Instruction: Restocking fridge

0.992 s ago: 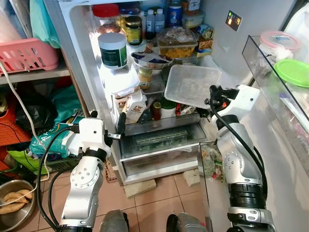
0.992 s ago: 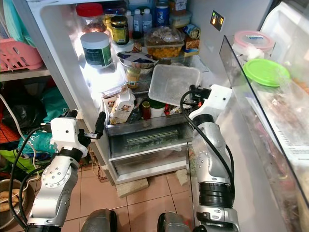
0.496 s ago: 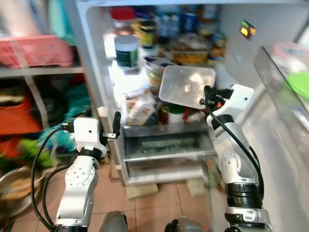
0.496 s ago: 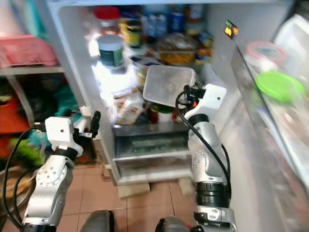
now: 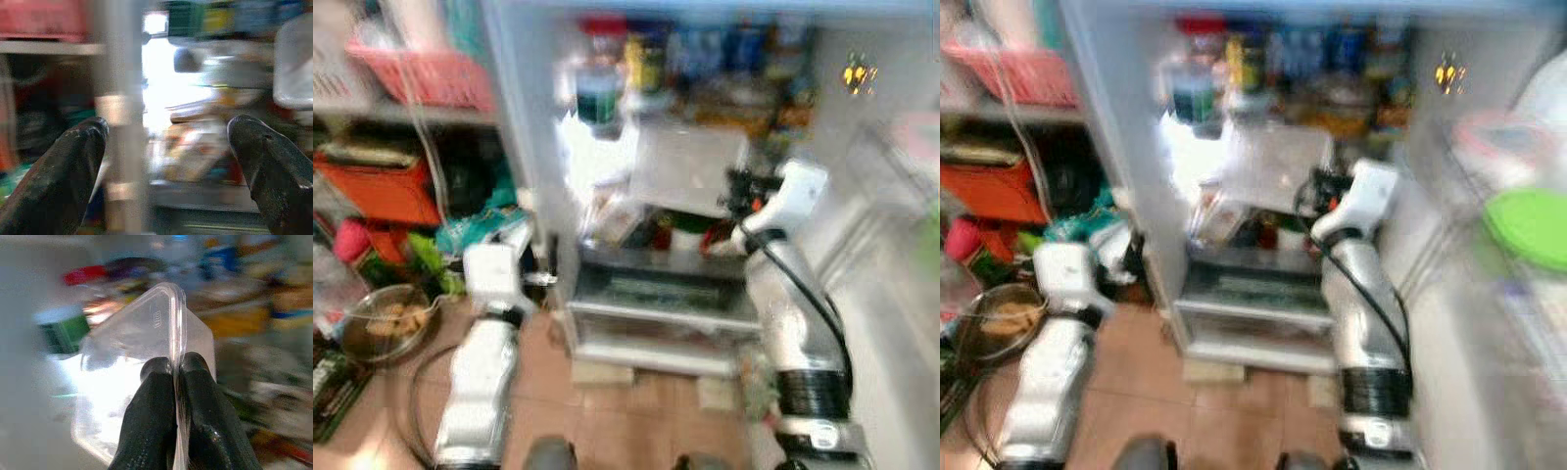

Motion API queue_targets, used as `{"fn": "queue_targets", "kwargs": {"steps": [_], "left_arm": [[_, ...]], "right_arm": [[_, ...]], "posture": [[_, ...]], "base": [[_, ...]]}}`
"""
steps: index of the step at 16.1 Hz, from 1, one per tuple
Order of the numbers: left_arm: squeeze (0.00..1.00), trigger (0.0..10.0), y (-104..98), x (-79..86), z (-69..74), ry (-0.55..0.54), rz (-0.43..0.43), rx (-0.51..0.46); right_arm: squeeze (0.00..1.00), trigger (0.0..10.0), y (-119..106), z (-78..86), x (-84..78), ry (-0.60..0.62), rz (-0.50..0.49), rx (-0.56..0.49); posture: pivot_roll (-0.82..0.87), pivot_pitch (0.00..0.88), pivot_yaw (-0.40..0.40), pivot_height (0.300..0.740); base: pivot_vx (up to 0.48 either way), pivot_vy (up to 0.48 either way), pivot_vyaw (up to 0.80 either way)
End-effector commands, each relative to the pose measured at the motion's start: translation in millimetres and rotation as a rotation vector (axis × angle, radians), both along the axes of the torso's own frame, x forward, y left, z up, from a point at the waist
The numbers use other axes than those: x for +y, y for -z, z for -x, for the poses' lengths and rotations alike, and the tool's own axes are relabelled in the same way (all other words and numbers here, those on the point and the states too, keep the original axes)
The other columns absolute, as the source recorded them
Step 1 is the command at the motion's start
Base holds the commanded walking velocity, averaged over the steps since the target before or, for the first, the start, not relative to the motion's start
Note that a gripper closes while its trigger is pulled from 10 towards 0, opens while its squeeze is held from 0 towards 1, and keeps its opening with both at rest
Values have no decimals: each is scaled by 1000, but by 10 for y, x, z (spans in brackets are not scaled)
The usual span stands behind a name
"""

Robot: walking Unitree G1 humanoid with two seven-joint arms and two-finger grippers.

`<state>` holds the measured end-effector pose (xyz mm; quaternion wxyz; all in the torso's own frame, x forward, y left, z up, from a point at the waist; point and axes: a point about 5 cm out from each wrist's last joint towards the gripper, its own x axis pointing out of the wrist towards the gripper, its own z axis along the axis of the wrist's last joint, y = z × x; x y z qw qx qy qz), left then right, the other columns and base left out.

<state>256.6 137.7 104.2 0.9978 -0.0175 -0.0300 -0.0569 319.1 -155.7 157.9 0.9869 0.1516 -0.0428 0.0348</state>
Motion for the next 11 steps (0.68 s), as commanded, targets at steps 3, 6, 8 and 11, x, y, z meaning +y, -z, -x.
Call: {"fn": "queue_targets", "kwargs": {"steps": [3,6,8,11], "left_arm": [[0,10000,-36,100,2,-23,-21,-14],[0,10000,-41,101,21,-14,-14,-18],[0,10000,-40,102,30,-10,-11,-20],[0,10000,-45,96,34,-3,-3,-21]], "right_arm": [[0,10000,-72,-11,70,-21,-10,-20],[0,10000,-79,-25,75,-19,-22,-15],[0,10000,-73,-22,81,-20,-24,-12],[0,10000,-77,-22,92,-21,-28,-11]], "posture": [[87,23,6,740],[88,28,7,740],[89,30,7,740],[87,33,7,740]], "base": [[0,0,0],[0,0,0],[0,0,-406],[81,0,-271]]}}
